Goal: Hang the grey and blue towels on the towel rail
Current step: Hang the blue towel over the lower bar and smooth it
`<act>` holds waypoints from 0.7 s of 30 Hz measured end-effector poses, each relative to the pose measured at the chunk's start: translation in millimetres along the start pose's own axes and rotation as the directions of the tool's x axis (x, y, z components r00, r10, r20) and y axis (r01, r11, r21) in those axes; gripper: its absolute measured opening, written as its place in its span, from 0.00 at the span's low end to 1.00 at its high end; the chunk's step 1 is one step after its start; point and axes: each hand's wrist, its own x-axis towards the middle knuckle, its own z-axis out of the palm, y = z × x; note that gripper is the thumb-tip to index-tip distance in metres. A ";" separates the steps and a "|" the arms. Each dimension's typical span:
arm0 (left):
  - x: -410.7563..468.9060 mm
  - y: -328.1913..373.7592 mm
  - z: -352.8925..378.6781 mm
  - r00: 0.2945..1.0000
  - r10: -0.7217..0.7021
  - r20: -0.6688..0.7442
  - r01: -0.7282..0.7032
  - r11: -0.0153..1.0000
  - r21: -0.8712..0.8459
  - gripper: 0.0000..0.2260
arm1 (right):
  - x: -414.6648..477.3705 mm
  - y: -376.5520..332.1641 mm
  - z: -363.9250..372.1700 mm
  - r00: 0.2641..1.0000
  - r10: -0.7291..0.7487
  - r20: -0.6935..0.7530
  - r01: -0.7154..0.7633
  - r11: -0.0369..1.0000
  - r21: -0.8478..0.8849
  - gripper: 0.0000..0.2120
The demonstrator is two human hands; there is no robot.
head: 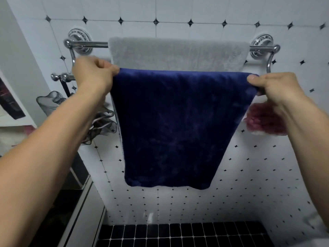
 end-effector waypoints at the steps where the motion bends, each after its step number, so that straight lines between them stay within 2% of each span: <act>1: 5.7 1.4 -3.7 0.999 0.041 -0.013 -0.040 0.997 0.059 0.06 | 2.4 -0.7 -1.1 1.000 -0.009 -0.004 0.009 1.000 -0.003 0.12; 4: 13.8 3.5 -9.9 0.992 0.128 0.011 -0.128 0.975 0.184 0.04 | 7.4 2.3 -0.4 0.999 -0.040 0.017 0.041 0.997 -0.063 0.12; 7: 14.3 6.0 -13.3 0.964 0.259 0.067 -0.265 0.897 0.354 0.09 | 6.4 5.5 1.6 0.999 -0.050 -0.005 0.048 0.986 -0.159 0.14; 9: 12.1 7.6 -17.5 0.933 0.343 0.112 -0.359 0.848 0.389 0.11 | 8.2 5.0 -2.2 0.982 -0.137 -0.132 0.081 0.929 -0.361 0.18; 10: 10.7 8.5 -18.5 0.900 0.396 0.180 -0.435 0.814 0.384 0.12 | 9.5 3.7 -3.4 0.953 -0.247 -0.174 0.135 0.863 -0.486 0.19; 11: 9.4 9.3 -18.4 0.851 0.441 0.286 -0.522 0.769 0.369 0.14 | 10.3 1.4 -2.8 0.916 -0.379 -0.133 0.238 0.780 -0.579 0.19; 12: 8.9 9.6 -17.1 0.790 0.458 0.408 -0.598 0.725 0.343 0.15 | 10.5 -1.6 -0.5 0.875 -0.484 -0.007 0.369 0.675 -0.639 0.20; 14: 9.6 8.6 -14.4 0.688 0.398 0.607 -0.668 0.675 0.314 0.16 | 14.4 -5.4 6.5 0.785 -0.536 0.310 0.583 0.471 -0.663 0.22; 15: 11.8 7.9 -14.9 0.655 0.357 0.666 -0.683 0.656 0.320 0.15 | 18.2 -6.0 9.1 0.760 -0.508 0.406 0.631 0.425 -0.649 0.21; 18: 15.4 4.6 -18.0 0.590 0.335 0.735 -0.738 0.593 0.322 0.13 | 30.4 -3.5 11.2 0.770 -0.458 0.444 0.628 0.421 -0.655 0.18; 21: 12.4 -5.4 -15.5 0.577 0.448 0.682 -0.805 0.453 0.384 0.14 | 31.7 5.1 16.4 0.766 -0.502 0.402 0.608 0.362 -0.707 0.19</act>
